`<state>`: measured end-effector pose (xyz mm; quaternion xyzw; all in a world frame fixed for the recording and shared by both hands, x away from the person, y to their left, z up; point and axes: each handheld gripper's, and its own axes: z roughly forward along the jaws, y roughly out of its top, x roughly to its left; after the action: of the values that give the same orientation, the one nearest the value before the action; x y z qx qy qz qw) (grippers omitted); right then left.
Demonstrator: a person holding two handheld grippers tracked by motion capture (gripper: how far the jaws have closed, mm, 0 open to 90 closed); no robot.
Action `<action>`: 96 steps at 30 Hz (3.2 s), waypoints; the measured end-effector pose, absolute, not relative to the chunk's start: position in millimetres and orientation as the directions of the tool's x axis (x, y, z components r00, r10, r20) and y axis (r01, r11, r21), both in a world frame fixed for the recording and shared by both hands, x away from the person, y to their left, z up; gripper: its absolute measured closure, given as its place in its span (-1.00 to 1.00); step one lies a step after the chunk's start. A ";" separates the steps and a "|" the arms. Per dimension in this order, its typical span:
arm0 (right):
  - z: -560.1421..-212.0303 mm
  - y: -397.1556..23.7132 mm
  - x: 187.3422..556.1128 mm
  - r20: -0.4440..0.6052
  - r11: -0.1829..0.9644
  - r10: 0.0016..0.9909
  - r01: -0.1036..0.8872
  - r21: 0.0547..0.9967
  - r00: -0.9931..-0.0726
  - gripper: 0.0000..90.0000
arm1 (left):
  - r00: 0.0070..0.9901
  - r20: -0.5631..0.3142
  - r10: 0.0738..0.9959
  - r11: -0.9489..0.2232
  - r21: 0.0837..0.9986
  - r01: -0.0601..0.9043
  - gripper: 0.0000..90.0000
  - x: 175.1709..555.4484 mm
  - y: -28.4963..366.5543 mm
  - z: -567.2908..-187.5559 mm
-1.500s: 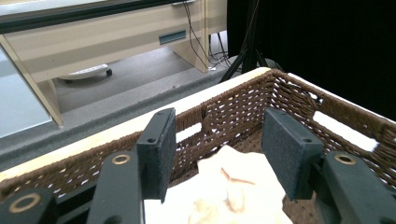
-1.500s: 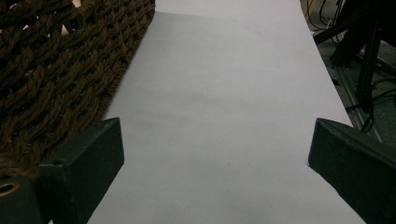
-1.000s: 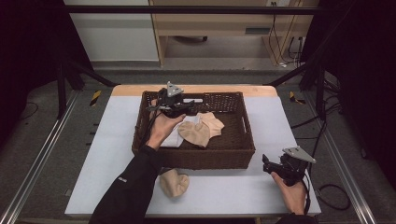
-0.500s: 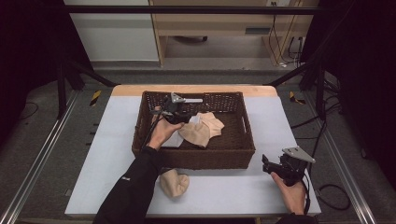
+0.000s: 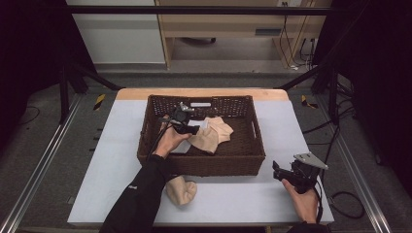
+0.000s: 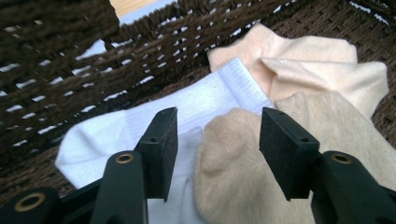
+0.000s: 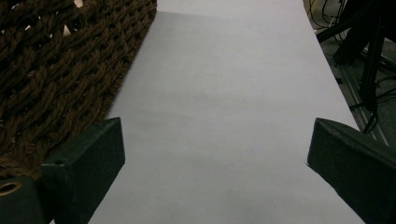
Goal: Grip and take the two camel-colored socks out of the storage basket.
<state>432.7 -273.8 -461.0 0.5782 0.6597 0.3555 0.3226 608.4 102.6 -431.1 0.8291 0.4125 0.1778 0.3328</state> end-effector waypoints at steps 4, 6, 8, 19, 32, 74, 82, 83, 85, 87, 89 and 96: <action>-460.9 -273.7 432.8 -0.012 0.076 0.992 0.534 0.842 -0.123 -0.90 | 0.601 0.032 0.798 -0.455 0.685 0.569 0.03 608.3 102.1 -432.5; -460.8 -273.9 432.7 -0.012 0.076 0.992 0.534 0.842 -0.123 -0.90 | 0.604 0.034 0.796 -0.466 0.671 0.577 0.05 608.5 102.1 -434.2; -460.8 -274.0 432.6 -0.011 0.074 0.993 0.534 0.842 -0.121 -0.90 | 0.610 0.031 0.792 -0.478 0.654 0.587 0.08 608.4 101.9 -435.9; -461.1 -273.4 432.7 -0.012 0.077 0.992 0.537 0.840 -0.125 -0.90 | 0.655 0.070 0.752 -0.559 0.595 0.578 0.62 604.2 100.5 -434.4; -461.0 -273.6 432.4 -0.008 0.073 0.992 0.541 0.838 -0.123 -0.90 | 0.626 0.000 0.780 -0.442 0.708 0.551 0.95 594.6 110.3 -410.1; -460.4 -274.9 431.5 -0.002 0.067 0.993 0.537 0.841 -0.121 -0.90 | 0.703 0.020 0.711 -0.187 0.969 0.162 0.97 489.7 132.8 -270.4; -460.9 -276.1 431.4 -0.001 0.063 0.993 0.537 0.841 -0.115 -0.90 | 0.724 0.040 0.688 -0.158 0.983 0.096 0.97 461.3 146.8 -242.7; -460.8 -276.3 431.3 0.001 0.062 0.993 0.539 0.840 -0.116 -0.90 | 0.732 0.045 0.680 -0.153 0.985 0.081 0.97 453.4 150.0 -237.1; -460.8 -276.2 431.1 0.003 0.060 0.993 0.540 0.839 -0.114 -0.90 | 0.736 0.046 0.675 -0.150 0.986 0.077 0.97 449.6 151.3 -234.8; -460.8 -276.2 431.1 0.002 0.060 0.993 0.540 0.839 -0.114 -0.90 | 0.742 0.048 0.668 -0.146 0.987 0.067 0.97 442.5 153.3 -231.6; -460.7 -276.5 430.7 -0.001 0.065 0.993 0.537 0.841 -0.118 -0.90 | 0.750 0.049 0.660 -0.144 0.988 0.061 0.97 435.7 154.0 -229.7; -460.3 -276.6 430.1 0.001 0.060 0.993 0.536 0.842 -0.114 -0.90 | 0.772 0.069 0.632 -0.153 0.988 0.037 0.97 413.5 152.8 -232.8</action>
<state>430.1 -276.6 -460.3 0.5842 0.6546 0.3583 0.3189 413.5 152.8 -232.8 0.7187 0.2328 0.2446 0.6078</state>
